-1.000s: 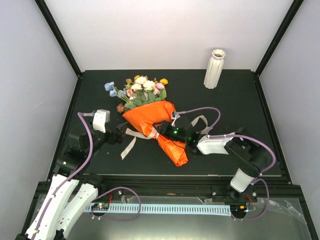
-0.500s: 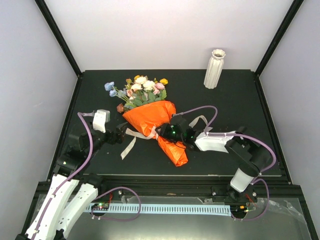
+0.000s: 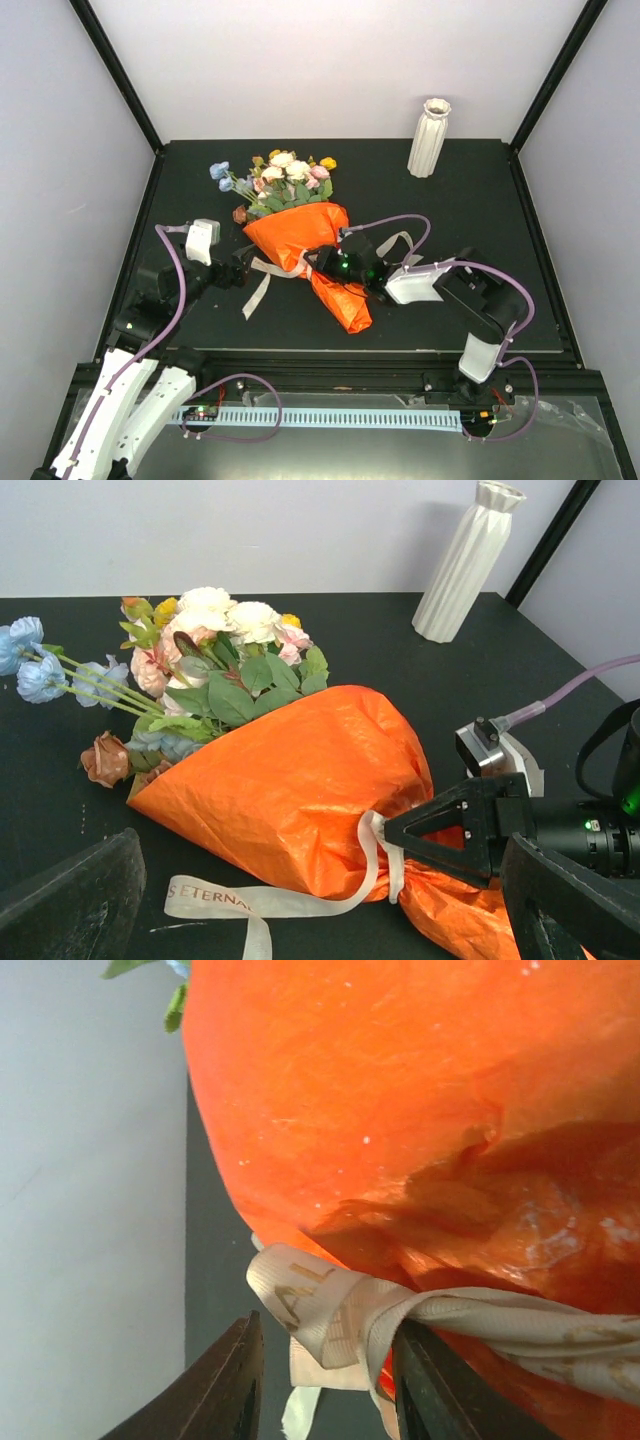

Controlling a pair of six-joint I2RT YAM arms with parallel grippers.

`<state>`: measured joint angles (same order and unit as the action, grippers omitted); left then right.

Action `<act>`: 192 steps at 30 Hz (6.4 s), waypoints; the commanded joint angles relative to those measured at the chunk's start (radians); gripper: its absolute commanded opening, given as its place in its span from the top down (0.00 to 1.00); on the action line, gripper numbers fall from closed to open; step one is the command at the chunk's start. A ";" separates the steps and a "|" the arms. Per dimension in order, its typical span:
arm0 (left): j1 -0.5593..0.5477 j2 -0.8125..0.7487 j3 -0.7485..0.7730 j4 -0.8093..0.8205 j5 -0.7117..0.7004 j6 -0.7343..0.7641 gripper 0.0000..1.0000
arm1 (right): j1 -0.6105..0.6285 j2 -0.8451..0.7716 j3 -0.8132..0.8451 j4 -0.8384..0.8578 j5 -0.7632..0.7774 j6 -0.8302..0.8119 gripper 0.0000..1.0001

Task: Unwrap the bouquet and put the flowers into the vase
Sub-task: Untie the ribbon from the wrapping paper, then place the ribbon at the corner of the board.

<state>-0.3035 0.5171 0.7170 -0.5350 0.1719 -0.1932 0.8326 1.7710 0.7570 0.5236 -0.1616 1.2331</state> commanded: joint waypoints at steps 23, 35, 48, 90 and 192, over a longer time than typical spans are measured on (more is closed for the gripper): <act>-0.008 -0.002 0.007 -0.002 -0.006 0.008 0.01 | -0.009 -0.076 -0.166 0.439 0.054 -0.023 0.69; -0.008 -0.001 0.005 -0.002 -0.008 0.006 0.01 | -0.014 -0.061 -0.174 0.485 0.014 -0.048 0.63; -0.008 0.009 0.002 0.001 0.005 0.004 0.01 | -0.018 -0.137 -0.190 0.428 0.021 -0.103 0.72; -0.008 0.640 -0.154 0.459 0.430 -0.327 0.42 | -0.031 -0.353 -0.200 0.219 0.007 -0.239 0.99; -0.010 0.075 0.001 0.017 0.093 -0.006 0.01 | -0.937 -0.237 1.187 -0.660 0.514 -0.997 0.99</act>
<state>-0.3092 0.5930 0.7170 -0.5095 0.2852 -0.2161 -0.1017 1.5967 2.1376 -0.2142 0.4313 0.1024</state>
